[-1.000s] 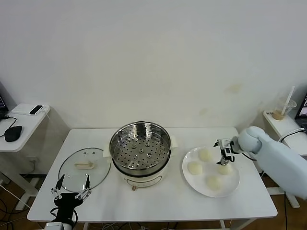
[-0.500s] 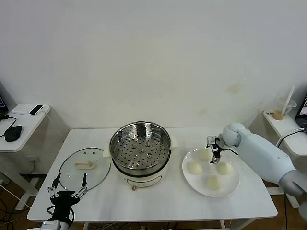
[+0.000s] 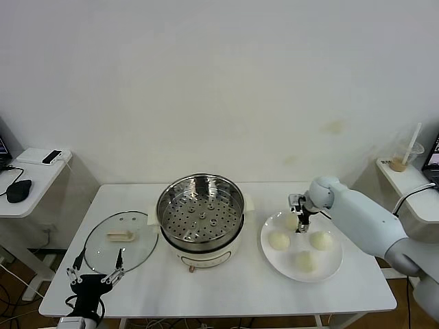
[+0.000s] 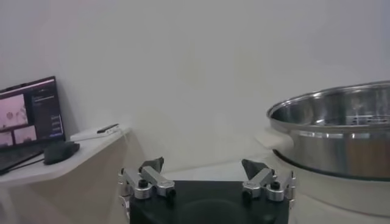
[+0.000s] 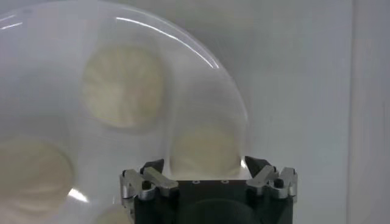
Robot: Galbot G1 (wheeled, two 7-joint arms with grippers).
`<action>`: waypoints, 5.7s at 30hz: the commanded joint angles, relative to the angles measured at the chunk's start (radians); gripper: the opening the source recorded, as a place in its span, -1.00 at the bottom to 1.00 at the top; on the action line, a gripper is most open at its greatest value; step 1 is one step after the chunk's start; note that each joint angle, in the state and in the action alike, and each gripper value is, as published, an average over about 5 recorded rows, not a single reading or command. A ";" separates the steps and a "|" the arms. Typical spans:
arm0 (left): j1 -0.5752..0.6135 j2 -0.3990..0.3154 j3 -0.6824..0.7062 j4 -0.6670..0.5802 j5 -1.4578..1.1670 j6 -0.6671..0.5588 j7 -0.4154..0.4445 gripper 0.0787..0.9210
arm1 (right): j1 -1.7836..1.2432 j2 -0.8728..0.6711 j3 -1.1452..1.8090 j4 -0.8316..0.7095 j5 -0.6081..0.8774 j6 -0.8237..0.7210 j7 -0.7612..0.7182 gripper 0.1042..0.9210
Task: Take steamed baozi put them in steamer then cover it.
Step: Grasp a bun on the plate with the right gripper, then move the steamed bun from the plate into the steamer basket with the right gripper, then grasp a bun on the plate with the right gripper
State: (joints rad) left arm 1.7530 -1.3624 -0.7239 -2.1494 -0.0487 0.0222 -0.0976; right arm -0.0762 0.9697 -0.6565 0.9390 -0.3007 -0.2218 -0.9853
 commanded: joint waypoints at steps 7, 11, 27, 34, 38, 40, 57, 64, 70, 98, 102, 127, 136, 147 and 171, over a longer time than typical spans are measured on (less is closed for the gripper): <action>0.001 0.000 0.005 -0.008 0.000 0.000 -0.001 0.77 | 0.013 0.000 -0.013 0.006 0.004 -0.002 -0.010 0.40; 0.002 0.000 0.004 -0.011 0.000 0.000 -0.001 0.77 | 0.027 -0.024 -0.022 0.037 0.018 -0.001 -0.028 0.35; 0.001 0.008 0.026 -0.015 0.002 0.002 -0.002 0.77 | 0.270 -0.225 -0.156 0.348 0.257 -0.018 -0.075 0.32; -0.003 0.019 0.030 -0.014 -0.009 0.005 -0.001 0.77 | 0.486 -0.198 -0.279 0.403 0.386 -0.022 -0.078 0.32; 0.002 0.021 0.031 -0.013 -0.020 0.006 0.000 0.77 | 0.614 -0.135 -0.355 0.412 0.469 -0.018 -0.063 0.32; 0.007 0.021 0.030 -0.016 -0.025 0.005 0.001 0.77 | 0.655 -0.096 -0.391 0.412 0.504 -0.011 -0.048 0.32; 0.022 0.012 0.014 -0.046 -0.003 0.002 0.011 0.77 | 0.646 0.330 -0.583 0.210 0.549 0.225 0.106 0.32; 0.033 0.007 0.002 -0.067 -0.002 0.001 0.011 0.77 | 0.558 0.402 -0.615 0.109 0.309 0.422 0.158 0.32; 0.036 0.001 -0.002 -0.072 -0.002 0.000 0.011 0.77 | 0.511 0.439 -0.616 0.014 0.124 0.558 0.198 0.32; 0.012 0.005 0.004 -0.057 -0.003 0.002 0.010 0.77 | 0.454 0.546 -0.585 -0.160 -0.056 0.714 0.251 0.61; 0.014 0.005 0.007 -0.062 -0.003 0.003 0.010 0.77 | 0.497 0.504 -0.595 -0.098 0.061 0.654 0.179 0.74; -0.021 0.078 0.027 -0.083 -0.040 0.032 0.013 0.77 | 0.684 -0.403 -0.597 0.774 0.507 -0.157 -0.007 0.76; -0.042 0.084 0.045 -0.065 -0.035 0.035 0.013 0.77 | 0.490 -0.508 -0.559 0.802 0.392 -0.160 0.013 0.76; -0.047 0.081 0.048 -0.049 -0.027 0.035 0.013 0.77 | 0.206 -0.365 -0.377 0.636 0.294 -0.148 0.032 0.76; -0.051 0.069 0.045 -0.036 -0.015 0.033 0.014 0.77 | 0.065 -0.149 -0.287 0.368 0.226 -0.116 0.058 0.76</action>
State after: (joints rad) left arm 1.7025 -1.2936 -0.6811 -2.1865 -0.0672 0.0557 -0.0842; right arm 0.0376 0.7709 -0.9740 1.3908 -0.0545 -0.3431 -0.9347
